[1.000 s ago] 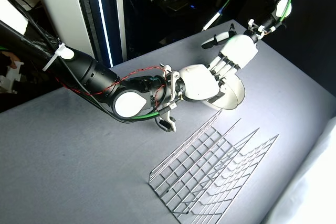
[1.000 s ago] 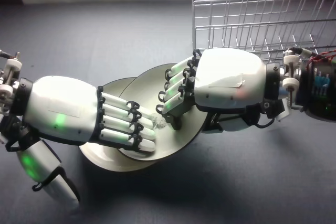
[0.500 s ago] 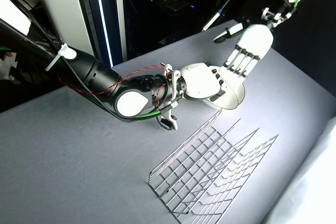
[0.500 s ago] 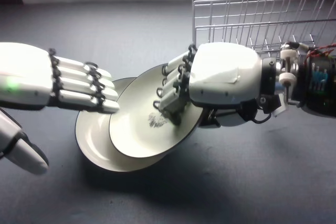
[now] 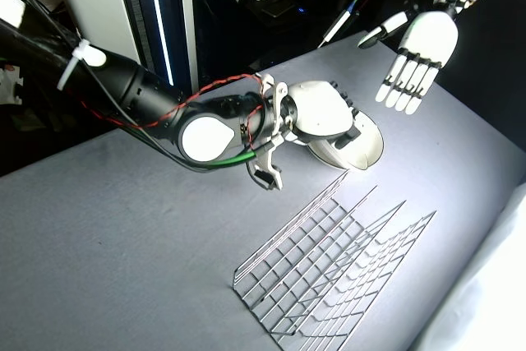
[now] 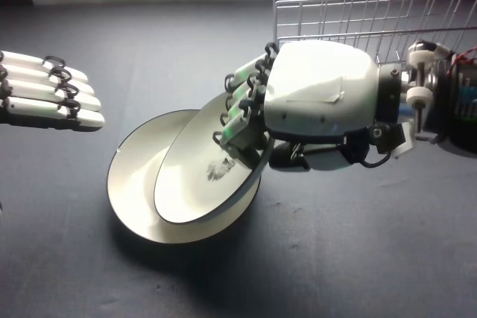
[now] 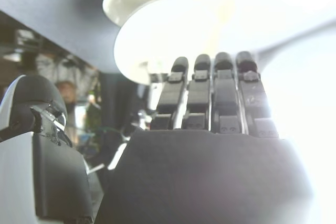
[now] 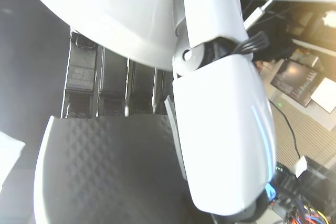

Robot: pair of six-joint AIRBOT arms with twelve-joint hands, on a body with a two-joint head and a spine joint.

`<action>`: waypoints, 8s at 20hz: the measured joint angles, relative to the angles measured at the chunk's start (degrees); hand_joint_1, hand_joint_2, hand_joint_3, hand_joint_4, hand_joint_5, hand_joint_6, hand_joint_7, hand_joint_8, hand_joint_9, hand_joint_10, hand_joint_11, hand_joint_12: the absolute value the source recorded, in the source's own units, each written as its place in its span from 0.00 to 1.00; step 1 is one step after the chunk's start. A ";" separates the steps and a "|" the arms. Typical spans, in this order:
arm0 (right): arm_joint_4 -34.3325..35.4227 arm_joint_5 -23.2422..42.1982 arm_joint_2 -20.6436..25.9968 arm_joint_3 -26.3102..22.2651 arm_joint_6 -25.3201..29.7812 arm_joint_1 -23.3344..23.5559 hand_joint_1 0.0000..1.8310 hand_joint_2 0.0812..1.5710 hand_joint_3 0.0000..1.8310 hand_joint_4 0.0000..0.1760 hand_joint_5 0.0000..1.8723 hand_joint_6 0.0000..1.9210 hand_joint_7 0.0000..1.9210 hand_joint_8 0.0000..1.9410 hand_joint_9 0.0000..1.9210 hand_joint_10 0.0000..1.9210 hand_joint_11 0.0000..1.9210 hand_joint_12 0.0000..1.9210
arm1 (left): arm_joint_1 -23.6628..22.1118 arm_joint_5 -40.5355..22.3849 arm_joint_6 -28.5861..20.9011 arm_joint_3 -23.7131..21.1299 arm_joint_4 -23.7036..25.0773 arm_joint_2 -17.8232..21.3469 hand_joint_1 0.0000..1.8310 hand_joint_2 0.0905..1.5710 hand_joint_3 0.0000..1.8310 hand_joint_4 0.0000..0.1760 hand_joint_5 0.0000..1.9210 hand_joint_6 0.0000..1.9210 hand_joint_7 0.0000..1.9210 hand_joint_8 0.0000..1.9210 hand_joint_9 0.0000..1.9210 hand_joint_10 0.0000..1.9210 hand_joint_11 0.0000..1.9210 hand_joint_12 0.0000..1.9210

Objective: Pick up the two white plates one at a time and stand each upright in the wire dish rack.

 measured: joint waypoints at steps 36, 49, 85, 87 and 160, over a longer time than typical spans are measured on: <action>2.73 -2.34 3.06 -6.16 1.16 -1.53 0.74 0.72 0.00 0.00 0.45 0.60 0.46 0.57 0.44 0.68 0.34 0.77 | 3.28 -0.20 6.67 -9.46 -0.55 -5.14 0.00 0.64 0.00 0.00 0.00 0.00 0.00 0.00 0.00 0.00 0.01 0.03; 3.19 -3.32 4.26 -7.69 2.21 -2.05 0.74 0.72 0.00 0.00 0.45 0.61 0.46 0.58 0.44 0.67 0.36 0.76 | 8.04 4.09 11.76 -8.46 -1.97 -8.87 0.00 0.65 0.00 0.00 0.01 0.00 0.01 0.00 0.01 0.00 0.01 0.05; -7.91 0.66 17.33 -11.87 0.83 2.62 0.61 0.52 0.00 0.00 0.00 0.00 0.00 0.00 0.00 0.00 0.00 0.00 | 11.58 2.56 15.15 1.14 -3.15 -13.66 0.00 0.65 0.00 0.00 0.00 0.00 0.00 0.00 0.00 0.00 0.00 0.05; -8.50 0.33 17.31 -11.87 0.81 2.19 0.59 0.52 0.00 0.00 0.00 0.00 0.00 0.00 0.00 0.00 0.00 0.00 | 11.58 2.60 15.17 0.59 -3.28 -14.21 0.00 0.66 0.00 0.00 0.00 0.00 0.00 0.00 0.00 0.00 0.00 0.04; -0.46 -4.17 4.48 -6.88 0.87 2.14 0.75 0.68 0.00 0.00 0.51 0.53 0.54 0.45 0.48 0.62 0.38 0.75 | -3.28 1.07 2.56 -0.90 -1.53 1.92 0.00 0.65 0.00 0.00 0.00 0.00 0.00 0.00 0.00 0.00 0.01 0.00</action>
